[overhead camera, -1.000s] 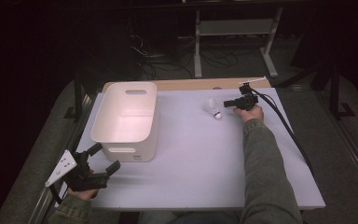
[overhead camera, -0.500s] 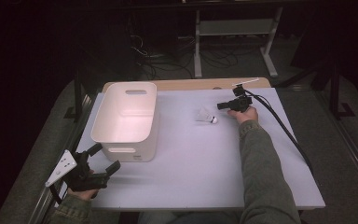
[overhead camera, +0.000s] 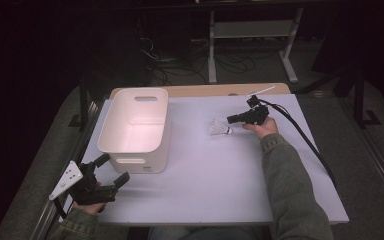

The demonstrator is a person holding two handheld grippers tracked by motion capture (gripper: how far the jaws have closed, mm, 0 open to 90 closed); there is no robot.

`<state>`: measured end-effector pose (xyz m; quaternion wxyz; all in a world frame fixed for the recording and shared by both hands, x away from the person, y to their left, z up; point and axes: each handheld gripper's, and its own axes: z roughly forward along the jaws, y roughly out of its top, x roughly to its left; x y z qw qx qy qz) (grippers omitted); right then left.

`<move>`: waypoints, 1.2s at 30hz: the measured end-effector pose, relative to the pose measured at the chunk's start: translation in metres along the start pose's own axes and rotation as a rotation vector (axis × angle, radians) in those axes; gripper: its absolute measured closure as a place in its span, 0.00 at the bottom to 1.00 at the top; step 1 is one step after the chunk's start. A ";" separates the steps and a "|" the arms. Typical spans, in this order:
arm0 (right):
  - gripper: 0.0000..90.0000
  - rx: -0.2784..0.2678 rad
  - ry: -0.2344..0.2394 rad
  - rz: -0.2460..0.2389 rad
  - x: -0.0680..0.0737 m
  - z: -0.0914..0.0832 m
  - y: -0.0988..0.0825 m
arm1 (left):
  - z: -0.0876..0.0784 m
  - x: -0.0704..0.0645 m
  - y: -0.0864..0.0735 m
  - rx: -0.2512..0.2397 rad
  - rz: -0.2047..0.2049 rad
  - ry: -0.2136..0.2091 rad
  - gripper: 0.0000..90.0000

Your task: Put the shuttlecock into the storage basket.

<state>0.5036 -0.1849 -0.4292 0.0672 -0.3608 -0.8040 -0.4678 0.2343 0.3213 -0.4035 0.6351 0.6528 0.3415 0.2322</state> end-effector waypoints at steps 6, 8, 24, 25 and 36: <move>0.99 0.048 0.055 -0.034 0.012 0.008 -0.007 | 0.000 0.000 0.000 -0.001 0.003 0.001 0.00; 0.99 0.053 0.068 -0.042 0.013 0.011 -0.008 | 0.000 0.000 0.000 -0.002 -0.002 0.001 0.00; 0.99 0.047 0.026 -0.014 0.008 0.022 -0.010 | 0.000 0.000 0.000 -0.007 -0.005 -0.002 0.00; 0.99 0.046 0.029 -0.014 0.008 0.022 -0.010 | 0.000 0.000 0.000 -0.007 -0.005 -0.002 0.00; 0.99 0.035 0.021 -0.021 0.007 0.021 -0.009 | -0.001 0.001 0.000 -0.009 -0.002 -0.004 0.00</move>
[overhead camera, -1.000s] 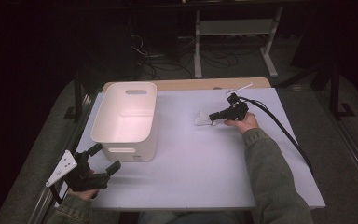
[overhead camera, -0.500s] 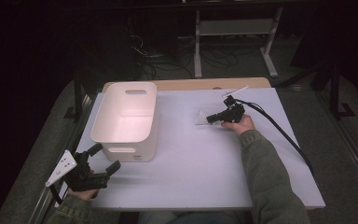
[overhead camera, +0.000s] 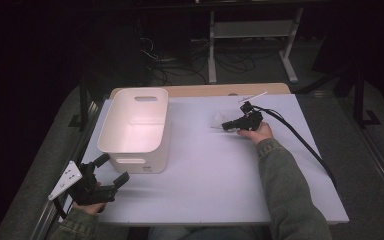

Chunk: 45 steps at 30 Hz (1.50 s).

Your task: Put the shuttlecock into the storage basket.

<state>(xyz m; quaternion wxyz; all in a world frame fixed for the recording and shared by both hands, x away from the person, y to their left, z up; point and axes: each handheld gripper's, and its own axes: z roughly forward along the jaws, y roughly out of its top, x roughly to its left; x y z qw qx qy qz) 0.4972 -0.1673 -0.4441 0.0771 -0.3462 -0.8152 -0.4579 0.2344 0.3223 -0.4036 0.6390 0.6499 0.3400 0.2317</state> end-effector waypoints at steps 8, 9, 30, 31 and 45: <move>0.91 -0.026 -0.031 -0.025 0.001 -0.010 0.004 | 0.000 0.000 0.000 0.001 -0.004 0.001 0.00; 0.90 -0.033 -0.035 -0.027 0.001 -0.012 0.005 | 0.000 0.000 0.000 0.001 -0.006 0.001 0.00; 0.04 -0.002 -0.223 -0.049 0.008 -0.038 0.015 | 0.000 0.000 0.000 -0.001 0.001 0.004 0.00; 0.00 -0.004 -0.233 -0.047 0.008 -0.038 0.016 | 0.000 0.000 0.000 -0.001 0.001 0.003 0.00; 0.00 0.053 -0.276 -0.018 0.003 -0.037 0.027 | 0.000 0.000 0.000 -0.002 0.005 0.003 0.00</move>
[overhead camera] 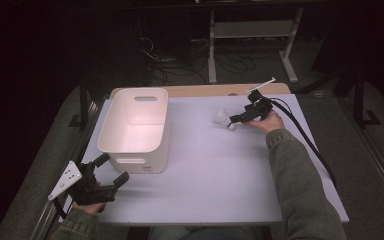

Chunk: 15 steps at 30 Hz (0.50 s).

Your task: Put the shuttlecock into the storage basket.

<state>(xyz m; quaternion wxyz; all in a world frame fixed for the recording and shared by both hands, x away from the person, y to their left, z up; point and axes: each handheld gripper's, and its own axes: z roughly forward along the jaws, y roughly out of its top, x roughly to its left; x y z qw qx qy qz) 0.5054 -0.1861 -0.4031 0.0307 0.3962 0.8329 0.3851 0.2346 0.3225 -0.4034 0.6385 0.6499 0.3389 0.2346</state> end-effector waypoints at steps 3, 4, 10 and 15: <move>0.00 0.012 -0.005 0.002 -0.001 0.002 0.003 | 0.000 0.000 0.000 -0.001 -0.006 0.001 0.00; 0.00 0.014 -0.007 0.006 -0.001 0.002 0.004 | 0.000 0.000 0.000 -0.001 -0.006 0.001 0.00; 0.00 0.014 -0.006 0.008 -0.002 0.009 0.006 | 0.000 0.000 0.000 -0.002 -0.002 -0.001 0.00; 0.02 0.010 0.005 0.008 -0.003 0.014 0.006 | 0.000 0.000 0.000 -0.001 -0.002 -0.001 0.00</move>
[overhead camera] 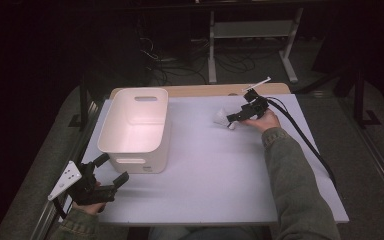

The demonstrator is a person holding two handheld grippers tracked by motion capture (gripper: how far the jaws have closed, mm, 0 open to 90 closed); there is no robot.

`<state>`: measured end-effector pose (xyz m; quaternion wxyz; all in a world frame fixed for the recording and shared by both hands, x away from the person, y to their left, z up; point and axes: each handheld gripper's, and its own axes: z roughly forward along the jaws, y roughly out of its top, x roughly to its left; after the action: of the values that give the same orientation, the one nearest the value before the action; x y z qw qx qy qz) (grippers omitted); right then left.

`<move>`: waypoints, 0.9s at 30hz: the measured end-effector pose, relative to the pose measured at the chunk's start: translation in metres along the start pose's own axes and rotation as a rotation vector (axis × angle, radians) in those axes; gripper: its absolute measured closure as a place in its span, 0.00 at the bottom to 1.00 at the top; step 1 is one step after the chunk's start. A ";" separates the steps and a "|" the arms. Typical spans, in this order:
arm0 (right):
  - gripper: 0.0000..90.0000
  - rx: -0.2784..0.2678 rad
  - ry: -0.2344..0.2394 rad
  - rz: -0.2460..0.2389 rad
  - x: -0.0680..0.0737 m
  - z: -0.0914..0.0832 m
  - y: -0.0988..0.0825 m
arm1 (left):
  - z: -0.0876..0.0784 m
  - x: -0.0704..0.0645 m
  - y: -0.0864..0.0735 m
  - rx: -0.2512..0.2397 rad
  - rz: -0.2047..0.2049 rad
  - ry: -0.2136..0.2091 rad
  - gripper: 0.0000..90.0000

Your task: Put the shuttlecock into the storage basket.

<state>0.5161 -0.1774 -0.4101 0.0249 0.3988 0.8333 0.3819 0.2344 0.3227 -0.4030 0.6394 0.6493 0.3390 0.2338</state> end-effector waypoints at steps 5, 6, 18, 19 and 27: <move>0.02 0.020 -0.003 0.011 -0.003 0.007 -0.002 | 0.000 0.000 0.000 0.000 -0.005 0.002 0.00; 0.02 0.020 -0.003 0.011 -0.003 0.007 -0.002 | 0.000 0.000 0.000 0.000 -0.005 0.002 0.00; 0.08 0.065 -0.011 0.020 -0.006 0.023 -0.007 | -0.001 -0.001 0.000 0.002 0.000 0.000 0.00; 0.11 0.069 -0.003 0.023 -0.006 0.024 -0.008 | -0.001 -0.001 0.000 0.002 0.000 0.000 0.00; 0.35 0.059 0.032 0.011 -0.004 0.026 -0.009 | -0.001 -0.001 0.000 -0.002 -0.010 0.000 0.00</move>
<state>0.5220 -0.1673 -0.4350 -0.0022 0.3978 0.8423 0.3637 0.2337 0.3227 -0.4024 0.6414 0.6469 0.3418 0.2309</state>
